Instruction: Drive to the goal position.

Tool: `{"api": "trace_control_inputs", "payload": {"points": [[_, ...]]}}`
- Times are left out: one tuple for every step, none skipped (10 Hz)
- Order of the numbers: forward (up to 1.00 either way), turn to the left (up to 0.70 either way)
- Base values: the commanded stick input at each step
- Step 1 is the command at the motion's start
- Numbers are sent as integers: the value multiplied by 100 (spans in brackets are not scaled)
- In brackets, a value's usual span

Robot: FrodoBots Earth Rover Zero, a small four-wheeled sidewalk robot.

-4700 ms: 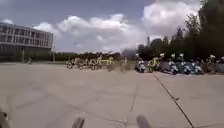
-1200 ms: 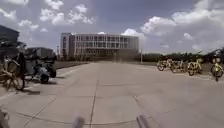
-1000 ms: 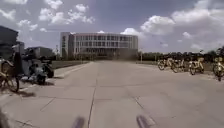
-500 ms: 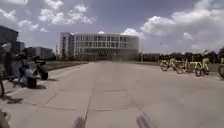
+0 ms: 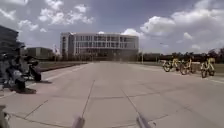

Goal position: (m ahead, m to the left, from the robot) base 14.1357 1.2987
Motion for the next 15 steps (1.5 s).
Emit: {"api": "trace_control_inputs", "payload": {"points": [[70, 0], [70, 0], [70, 0], [70, 0], [70, 0], [70, 0], [70, 0], [70, 0], [70, 0], [70, 0], [70, 0], [70, 0], [70, 0], [70, 0], [70, 0]]}}
